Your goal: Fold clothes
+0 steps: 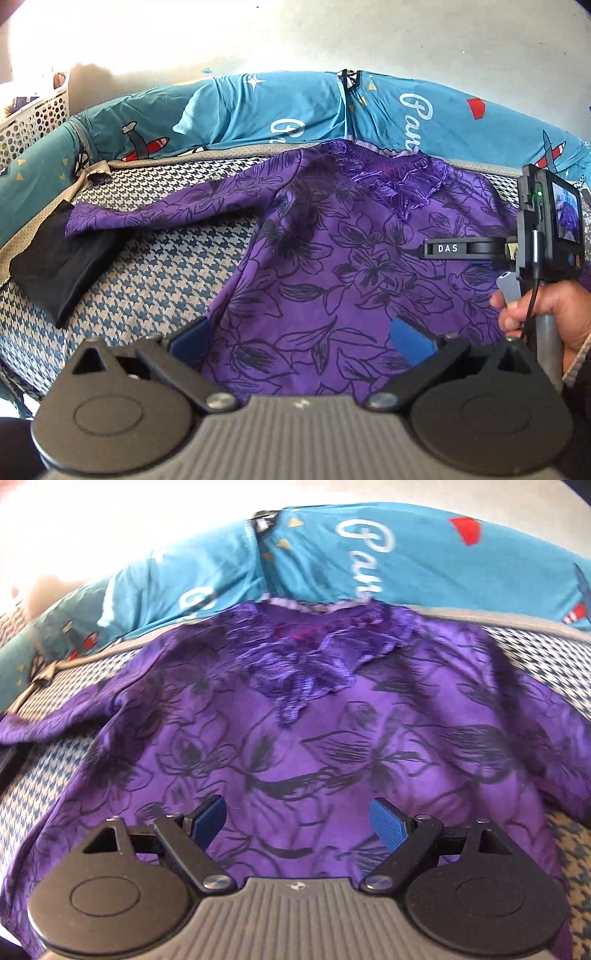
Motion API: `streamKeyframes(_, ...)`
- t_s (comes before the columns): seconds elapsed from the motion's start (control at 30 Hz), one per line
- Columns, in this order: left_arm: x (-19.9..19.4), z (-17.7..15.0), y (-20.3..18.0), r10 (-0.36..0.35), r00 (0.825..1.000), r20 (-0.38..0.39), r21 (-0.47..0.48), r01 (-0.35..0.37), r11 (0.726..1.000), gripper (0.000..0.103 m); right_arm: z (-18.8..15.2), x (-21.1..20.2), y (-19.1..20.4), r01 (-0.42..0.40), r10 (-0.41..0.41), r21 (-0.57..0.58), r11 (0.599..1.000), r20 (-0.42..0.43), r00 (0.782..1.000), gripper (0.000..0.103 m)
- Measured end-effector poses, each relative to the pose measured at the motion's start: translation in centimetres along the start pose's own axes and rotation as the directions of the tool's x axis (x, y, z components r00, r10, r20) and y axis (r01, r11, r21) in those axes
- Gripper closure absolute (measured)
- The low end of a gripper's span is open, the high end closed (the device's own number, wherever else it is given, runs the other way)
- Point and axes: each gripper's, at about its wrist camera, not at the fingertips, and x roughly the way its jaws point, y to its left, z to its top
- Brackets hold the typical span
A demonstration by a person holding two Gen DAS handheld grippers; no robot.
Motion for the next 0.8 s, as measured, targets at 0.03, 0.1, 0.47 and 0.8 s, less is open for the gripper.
streamKeyframes(0.03, -0.3, 0.0, -0.2, 0.002, 1.0, 0.005, 0.006, -0.002, 1.0, 0.0, 0.0, -0.1, -0.7, 0.009, -0.009, 0.034, 0.999, -0.001, 1.0, 0.018)
streamKeyframes(0.1, -0.9, 0.1, -0.5, 0.003, 1.0, 0.016, 0.011, -0.003, 1.0, 0.0, 0.1, -0.3, -2.0, 0.024, -0.024, 0.098, 0.995, -0.001, 1.0, 0.018)
streamKeyframes(0.47, -2.6, 0.0, -1.6, 0.005, 0.999, 0.041, 0.027, -0.006, 1.0, 0.0, 0.0, -1.1, -3.8, 0.053, -0.054, 0.132, 0.99, 0.0, 0.999, 0.018)
streamKeyframes(0.8, -3.4, -0.1, -2.4, 0.0, 0.999, 0.051, 0.043, -0.002, 0.999, 0.0, -0.2, -1.2, -3.9, 0.052, -0.052, 0.14, 0.989, -0.004, 0.999, 0.018)
